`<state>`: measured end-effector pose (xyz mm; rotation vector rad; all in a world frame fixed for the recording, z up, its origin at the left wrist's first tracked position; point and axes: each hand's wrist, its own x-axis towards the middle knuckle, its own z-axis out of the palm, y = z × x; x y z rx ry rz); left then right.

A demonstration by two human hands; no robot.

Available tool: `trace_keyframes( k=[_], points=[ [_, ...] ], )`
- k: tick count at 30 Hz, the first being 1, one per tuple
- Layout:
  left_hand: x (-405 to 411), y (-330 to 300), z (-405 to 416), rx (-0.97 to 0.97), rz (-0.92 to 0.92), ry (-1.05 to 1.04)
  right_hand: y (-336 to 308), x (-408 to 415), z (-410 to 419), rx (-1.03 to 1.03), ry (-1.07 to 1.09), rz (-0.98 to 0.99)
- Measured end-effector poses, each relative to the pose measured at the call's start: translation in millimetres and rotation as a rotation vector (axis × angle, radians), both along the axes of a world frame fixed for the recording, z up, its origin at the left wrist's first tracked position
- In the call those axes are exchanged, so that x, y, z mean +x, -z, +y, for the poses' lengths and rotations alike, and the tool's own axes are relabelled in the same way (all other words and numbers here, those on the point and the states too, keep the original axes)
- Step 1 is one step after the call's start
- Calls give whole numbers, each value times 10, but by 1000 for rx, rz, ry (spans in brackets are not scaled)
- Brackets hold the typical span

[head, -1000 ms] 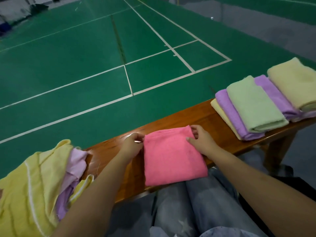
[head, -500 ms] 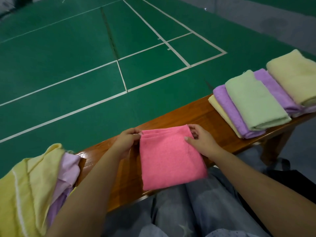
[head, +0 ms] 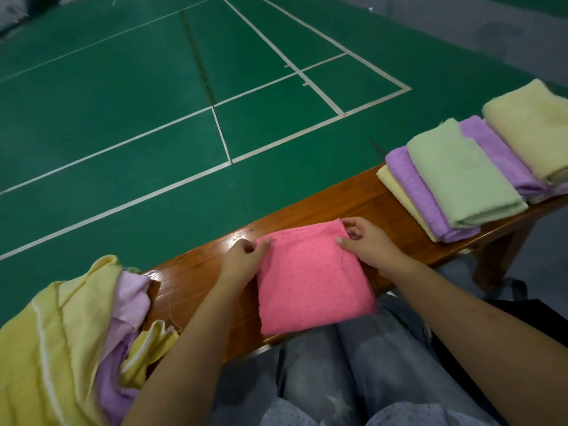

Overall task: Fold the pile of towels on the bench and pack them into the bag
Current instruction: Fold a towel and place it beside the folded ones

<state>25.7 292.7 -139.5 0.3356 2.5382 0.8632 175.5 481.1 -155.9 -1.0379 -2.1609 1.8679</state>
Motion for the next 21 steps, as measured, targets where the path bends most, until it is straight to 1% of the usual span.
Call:
trace_keyframes(
  k=[3,7,10,12,14,16,18,19,20,21],
  points=[
    [78,2,-75,101,-13,15,-4,1,-31,-75,59,33],
    [129,-128,-94,218,73,-14,-25,27,-67,-131,135,105],
    [161,-241,-84,280,110,-29,-49,30,-60,-78,143,142],
    [157,-291,-63,325,108,-29,-89,2,-49,-38,143,166],
    [125,-308,-17,349,101,-72,-117,-59,-27,14,140,163],
    [78,-303,41,302,122,-136,-112,-121,0,94,126,98],
    [72,-282,42,210,201,-128,-70,-126,13,262,112,4],
    [111,-287,11,173,273,-62,-59,-82,-1,392,93,-25],
    [180,-293,-47,150,355,50,-69,-20,-27,524,52,-17],
    [282,-294,-124,144,434,208,-78,55,-57,632,-24,30]
  ],
)
